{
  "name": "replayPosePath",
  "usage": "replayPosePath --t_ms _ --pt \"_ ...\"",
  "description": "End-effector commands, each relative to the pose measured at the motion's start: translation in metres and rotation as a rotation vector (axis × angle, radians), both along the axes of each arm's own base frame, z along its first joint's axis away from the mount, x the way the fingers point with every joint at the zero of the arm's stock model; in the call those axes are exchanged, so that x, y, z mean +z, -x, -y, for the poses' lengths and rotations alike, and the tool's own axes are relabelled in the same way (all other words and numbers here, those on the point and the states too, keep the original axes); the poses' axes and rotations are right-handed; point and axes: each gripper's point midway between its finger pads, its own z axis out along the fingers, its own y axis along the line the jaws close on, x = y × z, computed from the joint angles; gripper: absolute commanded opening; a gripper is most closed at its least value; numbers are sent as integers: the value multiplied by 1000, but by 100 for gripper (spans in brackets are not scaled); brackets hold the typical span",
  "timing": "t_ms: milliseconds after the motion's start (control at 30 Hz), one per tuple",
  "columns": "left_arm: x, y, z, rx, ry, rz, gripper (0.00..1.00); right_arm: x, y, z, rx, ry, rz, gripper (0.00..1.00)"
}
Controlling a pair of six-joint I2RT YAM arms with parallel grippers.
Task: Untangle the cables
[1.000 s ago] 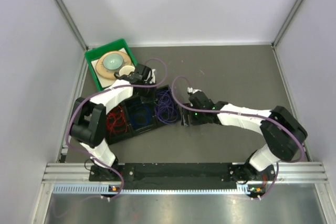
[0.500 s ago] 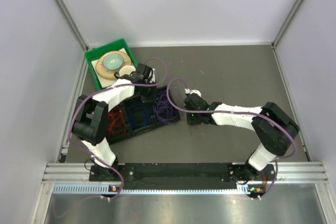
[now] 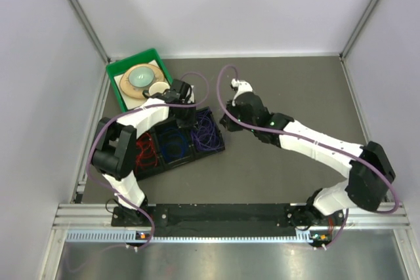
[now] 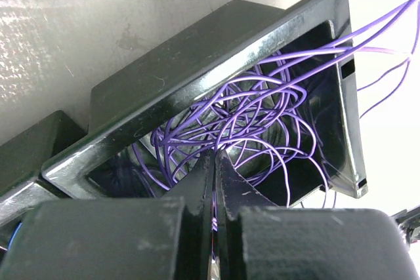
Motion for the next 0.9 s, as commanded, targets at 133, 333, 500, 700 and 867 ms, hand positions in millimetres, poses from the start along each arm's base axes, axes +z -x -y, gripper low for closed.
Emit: replayPosePath --t_ms 133,333,500,700,867 --pt "4 -12 2 21 7 29 0 -2 -34 -64 67 -64 -10 0" --pt "3 -9 1 27 33 13 0 -44 -44 -77 30 -51 -87 0" --pt "4 -8 2 27 50 9 0 -52 -44 -75 12 -50 -106 18" --pt "6 -10 3 24 62 14 0 -33 -42 -62 -15 -61 -57 33" --pt "4 -11 3 30 63 10 0 -17 -39 -49 -38 -59 -18 38"
